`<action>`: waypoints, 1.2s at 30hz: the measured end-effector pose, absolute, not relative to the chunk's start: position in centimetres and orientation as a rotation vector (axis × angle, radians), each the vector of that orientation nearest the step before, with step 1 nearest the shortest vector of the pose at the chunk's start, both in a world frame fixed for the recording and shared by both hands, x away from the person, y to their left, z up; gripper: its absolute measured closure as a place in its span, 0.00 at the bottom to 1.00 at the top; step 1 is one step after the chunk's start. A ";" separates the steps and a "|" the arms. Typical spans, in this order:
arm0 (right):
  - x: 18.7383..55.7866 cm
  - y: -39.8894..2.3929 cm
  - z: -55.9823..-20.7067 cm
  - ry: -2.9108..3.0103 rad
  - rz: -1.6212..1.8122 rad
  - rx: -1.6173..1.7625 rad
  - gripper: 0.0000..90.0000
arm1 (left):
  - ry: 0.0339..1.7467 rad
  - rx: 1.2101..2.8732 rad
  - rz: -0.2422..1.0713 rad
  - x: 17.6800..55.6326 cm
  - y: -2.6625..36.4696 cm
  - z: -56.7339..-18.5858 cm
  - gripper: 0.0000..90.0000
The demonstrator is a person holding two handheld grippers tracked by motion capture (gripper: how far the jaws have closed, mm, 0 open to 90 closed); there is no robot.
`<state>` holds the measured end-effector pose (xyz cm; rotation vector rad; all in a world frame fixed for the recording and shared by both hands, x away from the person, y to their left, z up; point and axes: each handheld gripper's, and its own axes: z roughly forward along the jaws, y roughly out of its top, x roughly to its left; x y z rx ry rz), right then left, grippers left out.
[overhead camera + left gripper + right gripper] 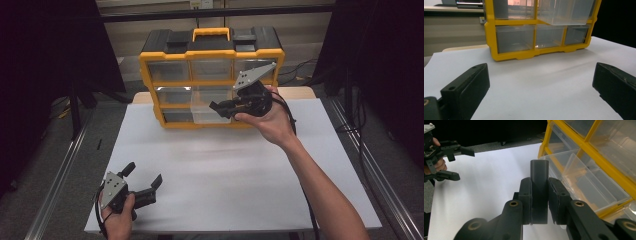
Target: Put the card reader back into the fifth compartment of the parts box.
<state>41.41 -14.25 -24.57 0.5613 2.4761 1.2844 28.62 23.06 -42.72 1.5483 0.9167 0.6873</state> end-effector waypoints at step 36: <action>45.0 -13.3 -21.7 2.494 1.123 0.596 0.81 | 0.916 1.550 0.682 28.6 23.1 -42.7 0.01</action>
